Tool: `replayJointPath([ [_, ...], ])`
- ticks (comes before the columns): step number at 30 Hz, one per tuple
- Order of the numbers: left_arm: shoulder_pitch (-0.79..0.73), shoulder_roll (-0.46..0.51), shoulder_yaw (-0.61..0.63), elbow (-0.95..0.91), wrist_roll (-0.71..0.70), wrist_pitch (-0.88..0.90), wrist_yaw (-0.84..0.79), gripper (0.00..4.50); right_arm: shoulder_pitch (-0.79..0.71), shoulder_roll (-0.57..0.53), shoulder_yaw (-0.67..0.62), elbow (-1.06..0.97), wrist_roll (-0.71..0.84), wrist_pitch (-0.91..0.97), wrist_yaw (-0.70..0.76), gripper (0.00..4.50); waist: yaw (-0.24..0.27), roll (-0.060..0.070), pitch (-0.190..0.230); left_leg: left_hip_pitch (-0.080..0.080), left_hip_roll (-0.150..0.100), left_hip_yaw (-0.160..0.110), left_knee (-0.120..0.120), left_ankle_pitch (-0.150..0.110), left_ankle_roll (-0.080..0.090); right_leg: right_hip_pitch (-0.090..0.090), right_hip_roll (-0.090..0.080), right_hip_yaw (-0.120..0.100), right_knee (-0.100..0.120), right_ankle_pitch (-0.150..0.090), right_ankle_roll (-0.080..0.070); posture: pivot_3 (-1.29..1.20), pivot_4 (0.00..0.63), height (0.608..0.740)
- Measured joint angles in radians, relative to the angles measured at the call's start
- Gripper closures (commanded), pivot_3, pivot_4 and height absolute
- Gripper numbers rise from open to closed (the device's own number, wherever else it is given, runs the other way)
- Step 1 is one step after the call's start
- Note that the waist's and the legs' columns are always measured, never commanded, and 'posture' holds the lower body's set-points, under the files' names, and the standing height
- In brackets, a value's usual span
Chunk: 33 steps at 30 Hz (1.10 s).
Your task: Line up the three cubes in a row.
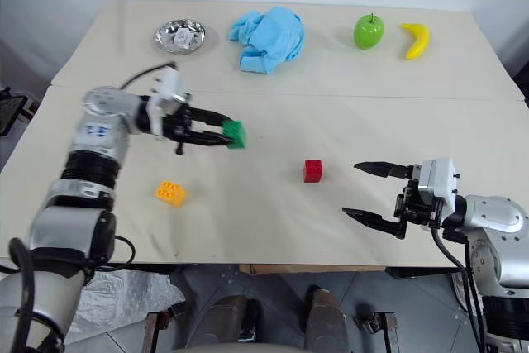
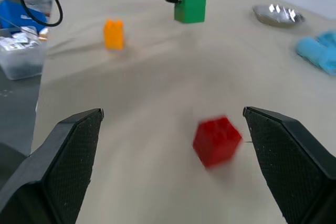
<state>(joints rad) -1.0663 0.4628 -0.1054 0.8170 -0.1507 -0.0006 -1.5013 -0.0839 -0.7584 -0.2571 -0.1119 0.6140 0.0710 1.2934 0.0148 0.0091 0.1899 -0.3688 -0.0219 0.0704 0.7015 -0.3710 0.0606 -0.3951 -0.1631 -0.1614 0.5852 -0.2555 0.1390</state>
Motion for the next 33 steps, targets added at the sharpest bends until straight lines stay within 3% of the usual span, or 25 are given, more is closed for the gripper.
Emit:
replayJointPath([
  [8,0.068,-0.052,-0.142,-0.108,0.088,0.075,0.050,3.03,0.054,0.031,-0.018,-0.002,-0.003,-0.023,-0.003,0.00,-0.001,0.000,0.000,0.000,0.003,-0.001,0.001,0.000,0.000,0.000,-0.001,0.001,0.001,0.000,0.000,0.00,0.150,0.740],
  [26,0.076,-0.134,-0.132,-0.025,0.129,-0.032,0.244,3.03,0.021,0.059,-0.010,0.107,-0.021,-0.029,0.038,0.00,0.015,0.000,0.000,-0.002,0.003,-0.004,0.007,0.000,0.001,0.002,-0.002,0.000,0.002,0.001,0.002,0.00,0.150,0.740],
  [33,0.076,-0.126,-0.114,-0.028,0.108,-0.028,0.189,0.82,0.024,0.059,-0.010,0.107,-0.022,-0.028,0.039,0.00,0.012,0.000,0.000,-0.002,0.003,-0.004,0.007,0.000,0.001,0.002,-0.002,0.000,0.002,0.001,0.002,0.00,0.150,0.740],
])
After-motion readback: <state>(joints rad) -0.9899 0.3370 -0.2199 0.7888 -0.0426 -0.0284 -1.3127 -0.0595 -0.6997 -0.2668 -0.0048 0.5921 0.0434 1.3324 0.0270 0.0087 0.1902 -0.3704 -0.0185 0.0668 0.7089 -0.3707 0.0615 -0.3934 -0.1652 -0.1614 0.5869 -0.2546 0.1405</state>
